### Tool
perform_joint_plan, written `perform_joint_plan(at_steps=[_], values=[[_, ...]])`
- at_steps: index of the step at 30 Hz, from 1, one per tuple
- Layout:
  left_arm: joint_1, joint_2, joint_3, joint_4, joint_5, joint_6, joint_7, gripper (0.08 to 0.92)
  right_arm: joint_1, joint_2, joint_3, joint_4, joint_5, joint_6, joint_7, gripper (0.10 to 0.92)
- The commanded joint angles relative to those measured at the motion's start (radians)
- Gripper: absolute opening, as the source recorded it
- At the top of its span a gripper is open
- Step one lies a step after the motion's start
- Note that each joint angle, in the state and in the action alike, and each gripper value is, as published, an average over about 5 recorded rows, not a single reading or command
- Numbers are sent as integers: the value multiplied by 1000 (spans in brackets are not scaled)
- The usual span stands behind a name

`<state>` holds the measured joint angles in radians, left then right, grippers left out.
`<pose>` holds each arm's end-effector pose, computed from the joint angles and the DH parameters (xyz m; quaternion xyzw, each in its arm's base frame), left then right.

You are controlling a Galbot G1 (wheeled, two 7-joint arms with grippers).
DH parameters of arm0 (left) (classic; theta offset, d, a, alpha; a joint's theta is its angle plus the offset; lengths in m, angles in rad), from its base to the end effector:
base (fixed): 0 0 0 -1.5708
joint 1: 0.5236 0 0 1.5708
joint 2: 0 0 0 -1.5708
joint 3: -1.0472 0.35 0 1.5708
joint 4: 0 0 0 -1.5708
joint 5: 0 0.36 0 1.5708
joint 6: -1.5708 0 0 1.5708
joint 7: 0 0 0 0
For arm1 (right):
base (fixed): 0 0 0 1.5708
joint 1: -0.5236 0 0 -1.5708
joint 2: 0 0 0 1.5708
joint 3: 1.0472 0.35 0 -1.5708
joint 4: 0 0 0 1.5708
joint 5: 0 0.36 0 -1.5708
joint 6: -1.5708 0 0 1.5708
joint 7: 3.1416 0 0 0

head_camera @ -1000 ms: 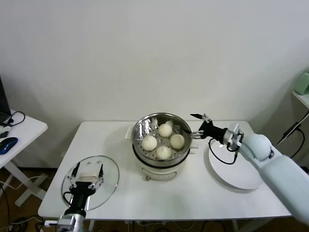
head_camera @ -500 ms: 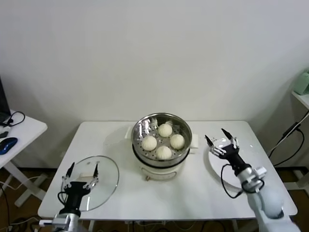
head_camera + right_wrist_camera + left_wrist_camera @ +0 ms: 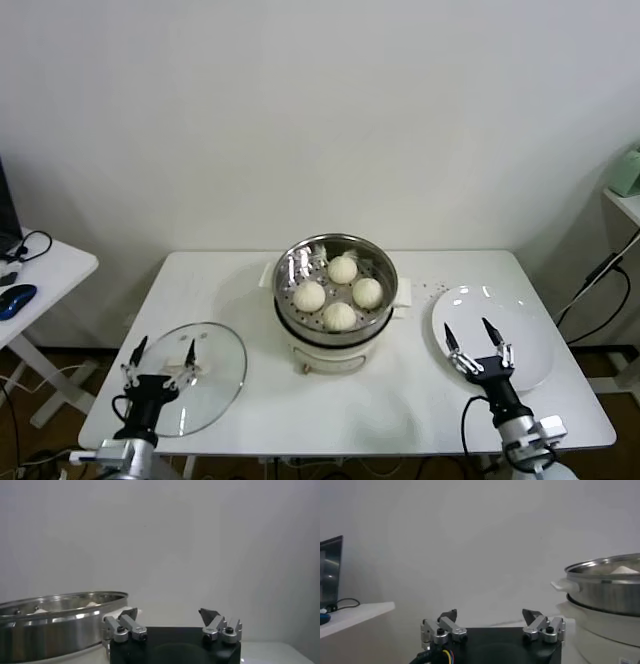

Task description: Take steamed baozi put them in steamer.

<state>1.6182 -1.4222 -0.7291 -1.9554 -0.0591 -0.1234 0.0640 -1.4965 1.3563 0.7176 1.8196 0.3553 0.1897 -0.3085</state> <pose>0.1654 0.0992 -0.3469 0.0223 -0.9957 -0.0861 0.0245 0.2037 -0.1214 -0.3658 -0.0813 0.9959 0.0335 0.0221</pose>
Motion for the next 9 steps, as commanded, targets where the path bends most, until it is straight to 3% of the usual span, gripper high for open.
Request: perform_joint_plan(at_steps=[1, 9], values=[[-8, -3, -17, 7, -28, 2, 24, 823, -77, 65, 40, 30, -16, 26, 12, 823], [-11, -10, -23, 7, -32, 6, 28, 823, -71, 70, 34, 28, -18, 29, -6, 823]])
